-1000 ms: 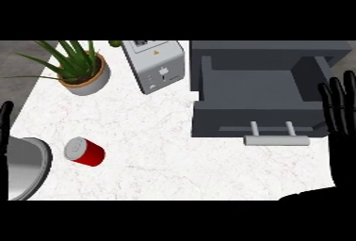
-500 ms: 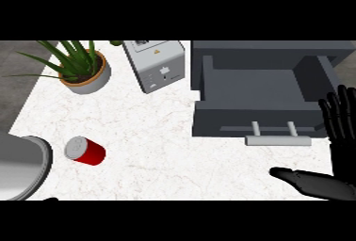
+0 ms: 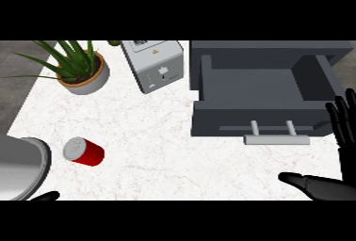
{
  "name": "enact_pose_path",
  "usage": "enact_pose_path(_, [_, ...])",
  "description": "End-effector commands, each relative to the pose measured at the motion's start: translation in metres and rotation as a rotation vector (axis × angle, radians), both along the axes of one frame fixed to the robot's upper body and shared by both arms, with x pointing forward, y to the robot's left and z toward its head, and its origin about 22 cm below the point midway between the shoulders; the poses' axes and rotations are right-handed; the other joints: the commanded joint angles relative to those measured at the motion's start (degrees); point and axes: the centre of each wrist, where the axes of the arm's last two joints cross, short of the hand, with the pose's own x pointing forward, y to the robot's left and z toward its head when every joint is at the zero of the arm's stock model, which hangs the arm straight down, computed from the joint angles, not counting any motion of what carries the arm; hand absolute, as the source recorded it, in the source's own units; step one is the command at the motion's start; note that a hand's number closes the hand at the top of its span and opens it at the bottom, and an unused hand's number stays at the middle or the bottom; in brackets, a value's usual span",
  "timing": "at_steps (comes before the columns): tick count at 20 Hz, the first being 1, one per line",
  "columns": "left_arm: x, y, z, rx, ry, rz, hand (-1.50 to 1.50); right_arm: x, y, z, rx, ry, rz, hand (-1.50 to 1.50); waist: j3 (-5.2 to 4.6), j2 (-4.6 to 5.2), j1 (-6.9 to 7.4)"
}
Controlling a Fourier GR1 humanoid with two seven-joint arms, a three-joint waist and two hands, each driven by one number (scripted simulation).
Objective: Pick up the can, place it into the drawer and close the drawer
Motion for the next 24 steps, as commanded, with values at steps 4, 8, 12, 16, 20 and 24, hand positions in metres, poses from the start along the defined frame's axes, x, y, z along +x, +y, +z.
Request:
enact_pose_path(4, [0.010,-0.005,-0.017,-0.029,0.046,-0.023,-1.50,0.002,-0.019,-0.001,-0.006,-0.015,-0.002,-1.50,0.00,0.02,0.04])
enact_pose_path(8, [0.022,0.006,-0.044,-0.029,0.089,0.011,-1.50,0.007,-0.007,-0.023,-0.020,-0.021,-0.005,-1.50,0.00,0.05,0.09])
enact_pose_path(12, [0.019,-0.008,-0.065,-0.022,0.100,0.023,-1.50,-0.004,-0.011,0.000,-0.007,-0.033,-0.028,-1.50,-0.01,0.02,0.05])
enact_pose_path(16, [0.034,-0.031,-0.087,-0.016,0.117,0.018,-1.50,-0.033,-0.009,0.007,0.000,-0.014,-0.012,-1.50,-0.01,0.00,-0.18])
enact_pose_path(20, [0.043,-0.018,-0.137,-0.009,0.135,0.061,-1.50,-0.025,-0.015,-0.003,-0.015,-0.019,-0.036,-1.50,-0.03,0.05,-0.21])
enact_pose_path(24, [0.030,-0.031,-0.164,-0.003,0.155,0.087,-1.50,-0.021,-0.022,0.017,-0.002,-0.024,-0.026,-1.50,-0.03,0.05,-0.03])
